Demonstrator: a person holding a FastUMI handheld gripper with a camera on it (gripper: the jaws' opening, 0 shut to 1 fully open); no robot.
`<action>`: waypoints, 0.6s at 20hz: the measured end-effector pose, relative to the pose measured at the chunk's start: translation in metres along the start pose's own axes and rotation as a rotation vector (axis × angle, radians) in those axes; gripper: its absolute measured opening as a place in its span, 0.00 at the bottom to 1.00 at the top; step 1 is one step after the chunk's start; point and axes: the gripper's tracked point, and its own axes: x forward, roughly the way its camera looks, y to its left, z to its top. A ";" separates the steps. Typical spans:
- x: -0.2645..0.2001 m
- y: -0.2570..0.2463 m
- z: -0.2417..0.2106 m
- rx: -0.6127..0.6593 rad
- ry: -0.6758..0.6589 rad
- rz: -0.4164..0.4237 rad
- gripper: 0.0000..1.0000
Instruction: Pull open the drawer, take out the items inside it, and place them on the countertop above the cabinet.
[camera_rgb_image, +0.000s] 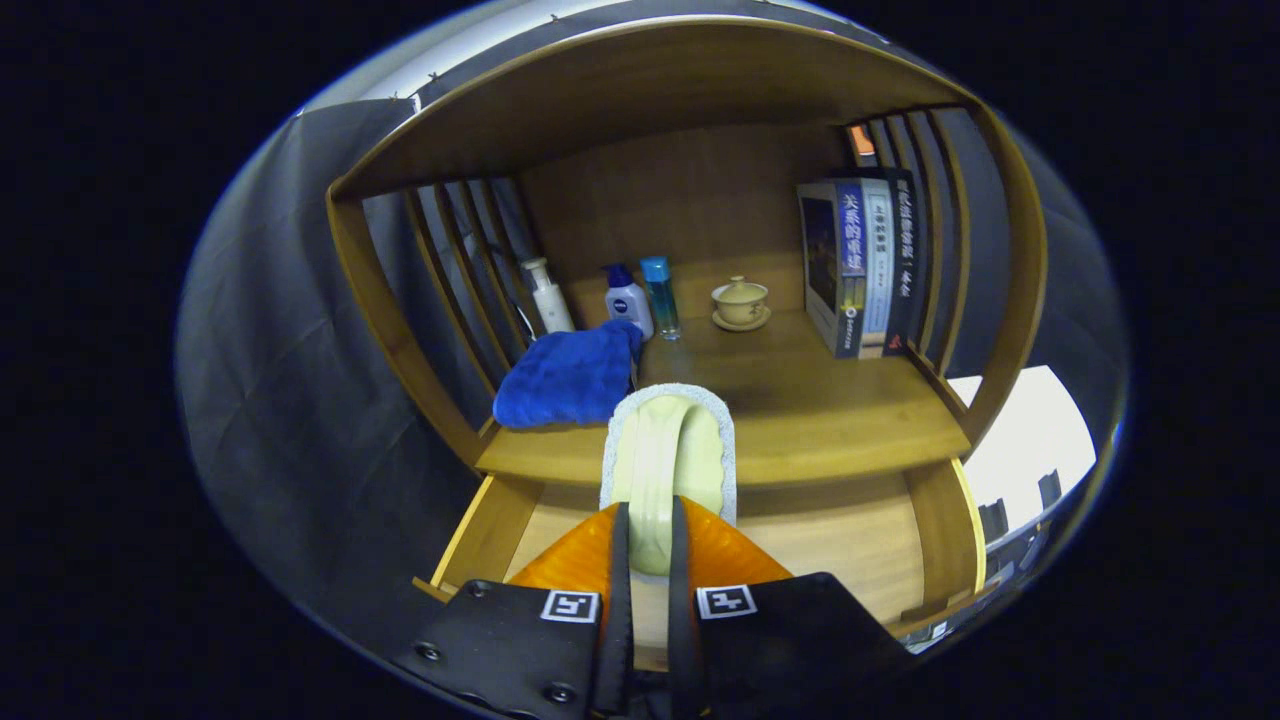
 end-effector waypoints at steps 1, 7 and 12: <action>0.007 0.001 0.006 -0.007 0.003 0.006 0.22; 0.053 -0.018 0.053 -0.043 0.006 -0.068 0.22; 0.092 -0.044 0.057 -0.012 0.099 -0.126 0.22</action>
